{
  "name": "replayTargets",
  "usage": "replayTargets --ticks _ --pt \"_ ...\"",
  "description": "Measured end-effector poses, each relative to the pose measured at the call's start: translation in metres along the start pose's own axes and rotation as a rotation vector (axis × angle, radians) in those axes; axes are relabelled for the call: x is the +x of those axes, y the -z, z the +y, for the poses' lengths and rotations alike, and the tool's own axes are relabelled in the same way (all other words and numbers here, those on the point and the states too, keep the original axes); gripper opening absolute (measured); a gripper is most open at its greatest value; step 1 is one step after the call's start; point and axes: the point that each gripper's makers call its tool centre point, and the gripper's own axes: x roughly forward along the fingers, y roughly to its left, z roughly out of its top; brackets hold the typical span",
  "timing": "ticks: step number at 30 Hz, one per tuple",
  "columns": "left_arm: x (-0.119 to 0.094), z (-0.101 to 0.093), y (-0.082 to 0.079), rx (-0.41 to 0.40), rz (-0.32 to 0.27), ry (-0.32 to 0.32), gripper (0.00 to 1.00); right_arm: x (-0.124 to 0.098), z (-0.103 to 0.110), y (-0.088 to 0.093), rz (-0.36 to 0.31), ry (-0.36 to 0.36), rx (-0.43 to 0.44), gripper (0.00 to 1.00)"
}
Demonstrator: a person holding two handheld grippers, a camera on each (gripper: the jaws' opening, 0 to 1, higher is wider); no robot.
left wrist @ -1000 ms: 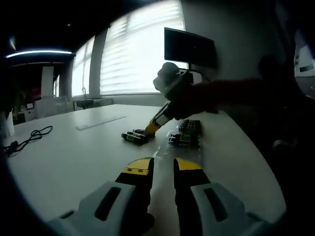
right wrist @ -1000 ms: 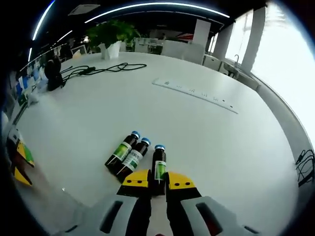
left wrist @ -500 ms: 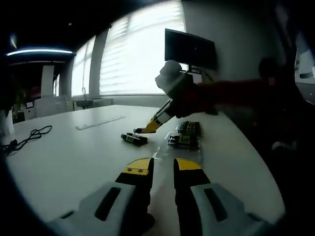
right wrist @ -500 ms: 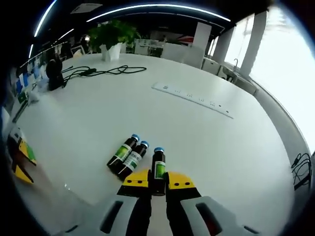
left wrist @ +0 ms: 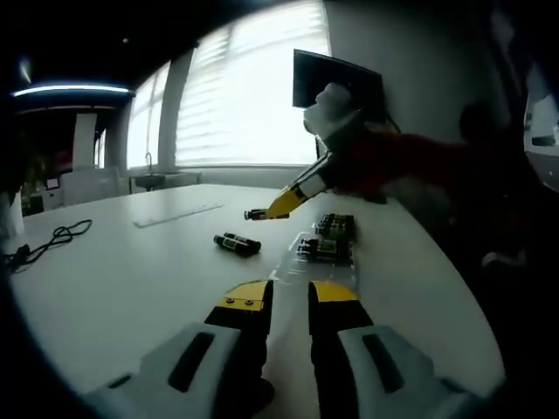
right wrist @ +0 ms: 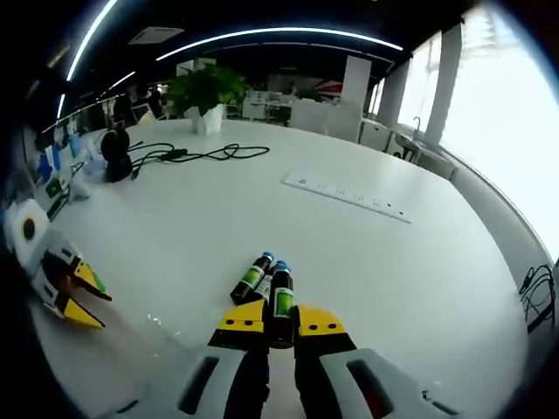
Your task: Grip medicine bottles put into box
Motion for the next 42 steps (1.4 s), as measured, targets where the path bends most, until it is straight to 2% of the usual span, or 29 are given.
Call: replayTargets --ticks 8,17,20,21,23,27,28,34,38,42 --pt "0.000 0.001 0.001 0.008 0.003 -0.005 0.11 -0.009 0.018 0.006 0.008 -0.038 -0.014 0.06" --pt "0.000 0.000 0.002 0.005 0.006 -0.002 0.11 -0.020 0.028 0.015 0.014 -0.057 -0.011 0.06" --pt "0.000 0.001 0.002 0.002 0.008 -0.005 0.11 -0.026 0.032 0.019 0.016 -0.067 -0.003 0.00" --pt "0.000 0.001 0.002 0.002 0.008 -0.005 0.11 -0.031 0.032 0.020 0.004 -0.072 0.024 0.00" --pt "0.000 0.000 0.003 -0.002 0.013 -0.003 0.11 -0.035 0.033 0.028 0.032 -0.070 0.016 0.00" --pt "0.000 0.000 0.003 0.001 0.012 -0.003 0.11 -0.038 0.020 0.038 0.035 -0.054 0.032 0.00" --pt "0.000 0.000 0.003 0.001 0.011 -0.004 0.11 -0.039 0.015 0.036 0.018 -0.035 0.053 0.00" --pt "0.002 0.000 0.007 0.003 0.024 -0.004 0.11 -0.036 -0.001 0.011 -0.053 0.007 0.017 0.00" --pt "0.002 0.001 0.006 0.005 0.023 -0.008 0.11 -0.023 -0.009 0.002 -0.055 0.016 -0.014 0.00" --pt "0.002 0.002 0.006 0.005 0.020 -0.010 0.11 -0.011 -0.017 0.004 -0.034 0.026 0.008 0.00"
